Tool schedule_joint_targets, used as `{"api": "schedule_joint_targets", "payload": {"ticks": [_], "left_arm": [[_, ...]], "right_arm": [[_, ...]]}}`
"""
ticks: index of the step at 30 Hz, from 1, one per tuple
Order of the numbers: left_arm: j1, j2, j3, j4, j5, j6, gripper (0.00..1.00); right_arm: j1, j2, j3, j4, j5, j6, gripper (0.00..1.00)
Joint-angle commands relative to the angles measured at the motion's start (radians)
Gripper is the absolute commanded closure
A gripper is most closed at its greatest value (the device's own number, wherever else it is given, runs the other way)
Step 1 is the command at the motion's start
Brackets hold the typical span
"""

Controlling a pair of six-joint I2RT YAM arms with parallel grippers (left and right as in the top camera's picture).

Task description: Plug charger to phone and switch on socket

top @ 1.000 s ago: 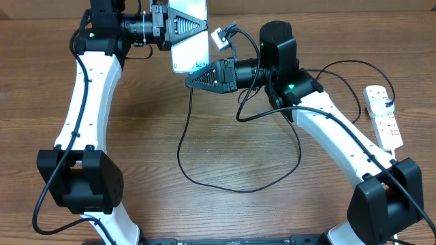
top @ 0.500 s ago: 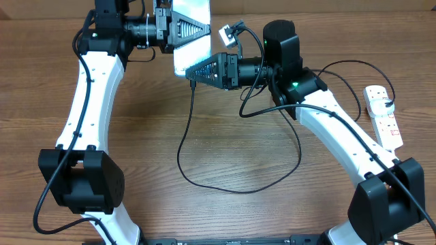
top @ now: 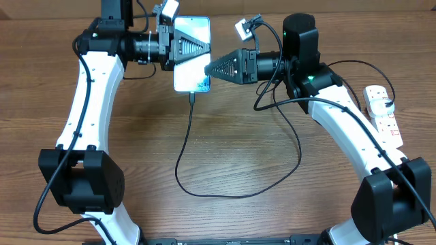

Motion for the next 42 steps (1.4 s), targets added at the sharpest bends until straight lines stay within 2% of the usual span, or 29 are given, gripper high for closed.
{"api": "schedule_joint_targets", "payload": {"ticks": [1, 4, 7, 9, 15, 16, 19, 21, 25, 28, 33, 37, 42], "left_arm": [[-0.034, -0.016, 0.008, -0.028, 0.003, 0.104, 0.96], [-0.055, -0.016, 0.008, -0.027, -0.014, 0.104, 0.96], [-0.072, -0.016, 0.008, -0.027, -0.014, 0.104, 0.96], [-0.080, -0.016, 0.008, -0.027, -0.014, 0.103, 0.96], [-0.090, -0.016, 0.008, -0.027, -0.014, 0.103, 0.96], [-0.090, -0.016, 0.008, -0.028, -0.014, 0.103, 0.96], [-0.090, -0.016, 0.008, -0.026, -0.015, 0.103, 0.96], [-0.088, -0.016, 0.008, -0.022, -0.039, 0.102, 0.96], [-0.084, -0.016, 0.008, -0.020, -0.087, 0.091, 0.96], [-0.084, -0.016, 0.008, -0.019, -0.087, 0.091, 0.96], [-0.084, -0.016, 0.008, -0.012, -0.086, 0.084, 0.96], [-0.084, -0.016, 0.008, -0.006, -0.085, 0.084, 0.96], [-0.084, -0.016, 0.008, -0.005, -0.085, 0.084, 0.96]], "right_arm": [[0.011, -0.008, 0.021, 0.005, -0.036, -0.016, 0.00], [0.014, -0.008, 0.021, -0.014, -0.032, -0.015, 0.00], [0.014, -0.008, 0.021, -0.049, -0.028, -0.016, 0.11], [0.014, -0.008, 0.021, -0.071, -0.026, -0.016, 0.27], [0.013, -0.008, 0.021, -0.069, -0.025, -0.016, 0.65], [0.013, -0.008, 0.021, -0.069, -0.025, -0.016, 0.68], [0.013, -0.008, 0.021, -0.070, -0.026, -0.015, 0.66], [0.014, -0.008, 0.021, -0.074, -0.030, -0.015, 0.59], [0.014, -0.008, 0.021, -0.088, -0.037, -0.016, 0.60], [0.014, -0.008, 0.021, -0.101, -0.037, -0.016, 0.66], [0.014, -0.008, 0.021, -0.120, -0.036, -0.016, 0.71], [0.014, -0.008, 0.021, -0.126, -0.027, -0.016, 0.87], [0.014, -0.008, 0.021, -0.125, 0.009, -0.020, 0.94]]}}
